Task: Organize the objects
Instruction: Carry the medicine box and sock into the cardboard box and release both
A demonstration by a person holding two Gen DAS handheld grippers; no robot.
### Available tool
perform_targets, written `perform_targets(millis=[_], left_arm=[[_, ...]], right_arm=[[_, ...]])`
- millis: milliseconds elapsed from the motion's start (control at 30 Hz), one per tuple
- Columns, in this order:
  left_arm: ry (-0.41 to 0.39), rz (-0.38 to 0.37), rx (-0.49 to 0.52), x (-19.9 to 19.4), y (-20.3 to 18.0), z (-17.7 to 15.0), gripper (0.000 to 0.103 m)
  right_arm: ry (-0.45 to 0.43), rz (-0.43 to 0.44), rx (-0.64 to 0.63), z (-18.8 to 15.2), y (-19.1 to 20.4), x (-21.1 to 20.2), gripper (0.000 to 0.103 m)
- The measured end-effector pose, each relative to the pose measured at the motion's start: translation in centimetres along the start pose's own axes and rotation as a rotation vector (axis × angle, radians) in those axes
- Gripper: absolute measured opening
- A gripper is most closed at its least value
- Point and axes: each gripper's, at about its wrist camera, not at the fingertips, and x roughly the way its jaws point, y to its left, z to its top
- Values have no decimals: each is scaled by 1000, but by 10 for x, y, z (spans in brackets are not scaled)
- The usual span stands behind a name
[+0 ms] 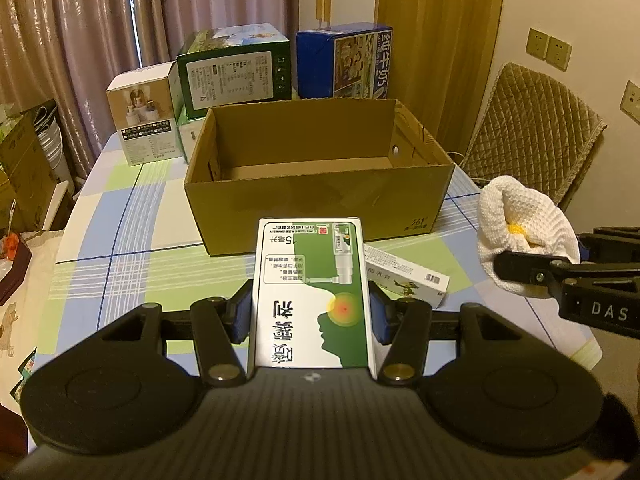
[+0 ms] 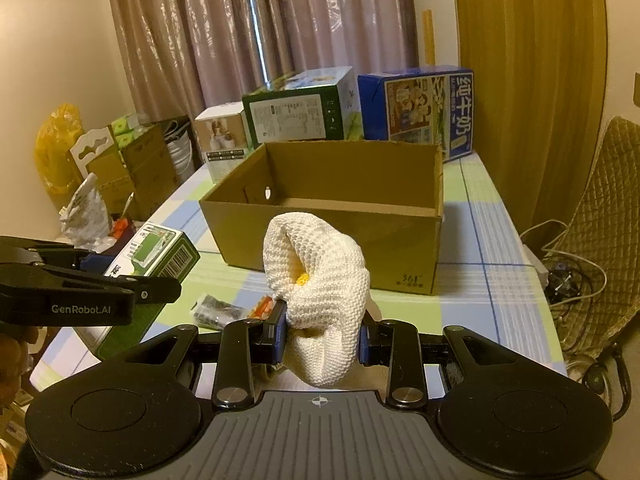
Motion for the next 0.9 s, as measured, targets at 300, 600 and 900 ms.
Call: perform_targets(millis=[300, 600, 900], left_arm=[[-4, -9, 11, 0, -3, 17, 51], [-13, -5, 35, 7, -1, 46, 51], [5, -8, 34, 25, 7, 79, 51]], right_arm=[[2, -8, -3, 20, -7, -4, 30], [5, -12, -38, 53, -14, 6, 30], [34, -21, -40, 91, -29, 28, 30]])
